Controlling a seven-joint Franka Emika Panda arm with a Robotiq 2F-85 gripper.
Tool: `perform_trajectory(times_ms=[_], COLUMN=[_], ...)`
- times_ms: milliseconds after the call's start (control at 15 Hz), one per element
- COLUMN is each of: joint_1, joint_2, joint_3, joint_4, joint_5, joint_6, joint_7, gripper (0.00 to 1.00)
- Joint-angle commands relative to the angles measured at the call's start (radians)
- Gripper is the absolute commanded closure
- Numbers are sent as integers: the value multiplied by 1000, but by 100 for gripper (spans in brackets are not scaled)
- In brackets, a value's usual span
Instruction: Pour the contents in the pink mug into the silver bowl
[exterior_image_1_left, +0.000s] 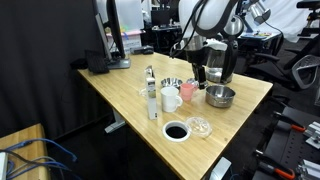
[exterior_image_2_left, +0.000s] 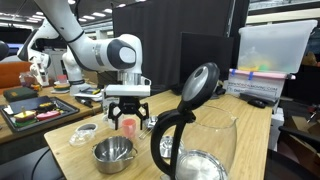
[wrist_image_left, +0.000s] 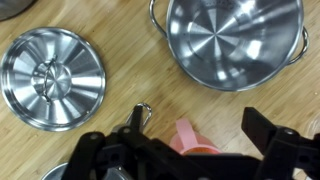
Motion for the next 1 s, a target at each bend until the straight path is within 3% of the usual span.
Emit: perform_trajectory(times_ms=[0, 667, 933], joint_1=[-21, -29, -29], joint_2=[-3, 28, 51], joint_3=[23, 33, 33], joint_4=[0, 25, 38], joint_5=[20, 53, 77], joint_6=[-5, -14, -19], joint_7=[-46, -139, -173], gripper=[0, 0, 12])
